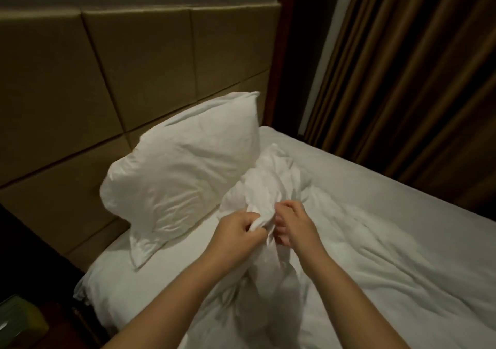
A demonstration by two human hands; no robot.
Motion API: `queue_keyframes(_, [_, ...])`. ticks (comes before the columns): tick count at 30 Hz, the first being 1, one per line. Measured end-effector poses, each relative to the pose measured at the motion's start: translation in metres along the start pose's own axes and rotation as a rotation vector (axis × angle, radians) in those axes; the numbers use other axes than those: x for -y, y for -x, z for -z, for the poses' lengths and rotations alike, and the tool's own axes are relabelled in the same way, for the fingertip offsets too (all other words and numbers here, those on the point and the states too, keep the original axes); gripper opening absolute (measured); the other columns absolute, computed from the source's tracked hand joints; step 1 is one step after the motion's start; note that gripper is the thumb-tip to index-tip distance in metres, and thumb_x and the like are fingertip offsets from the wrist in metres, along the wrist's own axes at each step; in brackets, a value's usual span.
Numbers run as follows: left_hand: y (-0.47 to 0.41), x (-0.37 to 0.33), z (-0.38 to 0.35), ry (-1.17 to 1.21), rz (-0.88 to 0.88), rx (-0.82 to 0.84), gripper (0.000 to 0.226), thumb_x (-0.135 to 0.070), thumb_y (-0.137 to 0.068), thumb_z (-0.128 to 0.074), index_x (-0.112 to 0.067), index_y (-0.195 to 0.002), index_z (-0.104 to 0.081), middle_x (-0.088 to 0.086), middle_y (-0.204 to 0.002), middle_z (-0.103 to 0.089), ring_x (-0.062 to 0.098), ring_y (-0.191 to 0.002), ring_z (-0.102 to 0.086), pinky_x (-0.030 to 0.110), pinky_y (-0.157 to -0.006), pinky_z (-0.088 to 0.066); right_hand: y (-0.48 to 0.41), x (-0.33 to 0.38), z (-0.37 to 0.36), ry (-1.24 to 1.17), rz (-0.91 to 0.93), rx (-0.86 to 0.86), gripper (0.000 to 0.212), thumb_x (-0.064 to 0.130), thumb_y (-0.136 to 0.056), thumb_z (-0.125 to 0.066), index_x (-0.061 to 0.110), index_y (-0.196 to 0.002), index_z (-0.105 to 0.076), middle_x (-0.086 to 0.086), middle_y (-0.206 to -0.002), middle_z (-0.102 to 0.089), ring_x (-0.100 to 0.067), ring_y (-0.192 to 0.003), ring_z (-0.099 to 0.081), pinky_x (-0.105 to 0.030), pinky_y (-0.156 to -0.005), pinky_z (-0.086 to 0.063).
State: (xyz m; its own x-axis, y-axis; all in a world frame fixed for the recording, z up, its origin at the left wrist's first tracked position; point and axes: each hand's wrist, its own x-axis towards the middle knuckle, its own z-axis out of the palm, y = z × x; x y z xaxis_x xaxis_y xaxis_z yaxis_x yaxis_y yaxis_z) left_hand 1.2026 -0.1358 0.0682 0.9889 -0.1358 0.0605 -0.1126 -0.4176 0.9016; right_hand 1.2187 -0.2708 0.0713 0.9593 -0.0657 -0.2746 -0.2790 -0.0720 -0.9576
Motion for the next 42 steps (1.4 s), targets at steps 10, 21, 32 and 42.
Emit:
queue_keyframes(10, [0.053, -0.089, -0.089, 0.081, 0.113, -0.027, 0.019, -0.016, -0.071, -0.06, -0.01, -0.053, -0.057, 0.0, -0.048, -0.051, 0.013, -0.049, -0.049, 0.024, -0.051, -0.04, 0.122, -0.035, 0.059, 0.545, 0.296, -0.112, 0.103, 0.038, -0.076, -0.067, 0.031, -0.152, 0.002, 0.003, -0.142, -0.043, -0.014, -0.124, -0.049, -0.026, -0.101, -0.042])
queue_keyframes(21, [-0.003, -0.105, -0.114, -0.324, 0.086, 0.133, 0.032, -0.047, -0.097, -0.039, -0.024, -0.11, -0.056, 0.001, -0.099, -0.067, 0.019, -0.088, -0.06, 0.033, -0.082, -0.046, 0.115, -0.06, 0.114, 0.227, 0.286, -0.392, 0.027, 0.017, -0.09, -0.057, 0.026, -0.116, -0.06, 0.01, -0.109, -0.065, -0.01, -0.101, -0.06, -0.03, -0.09, -0.049])
queue_keyframes(32, [-0.079, -0.046, -0.151, -0.777, -0.134, 0.493, 0.053, -0.022, -0.096, -0.039, -0.031, -0.147, -0.027, 0.02, -0.138, -0.031, 0.038, -0.118, -0.046, 0.039, -0.106, -0.036, 0.113, -0.071, 0.145, 0.118, 0.119, -0.602, 0.03, 0.006, -0.092, -0.056, 0.036, -0.094, -0.059, 0.02, -0.096, -0.064, 0.005, -0.088, -0.059, -0.005, -0.072, -0.043])
queue_keyframes(42, [-0.088, -0.067, -0.143, -0.551, -0.848, 0.58, 0.024, -0.02, -0.087, -0.057, -0.02, -0.11, -0.06, 0.0, -0.125, -0.048, 0.02, -0.112, -0.045, 0.029, -0.093, -0.037, 0.105, -0.049, 0.148, 0.06, -0.055, -0.849, 0.025, 0.018, -0.093, -0.059, 0.007, -0.115, -0.063, -0.001, -0.099, -0.059, -0.017, -0.094, -0.056, -0.019, -0.074, -0.037])
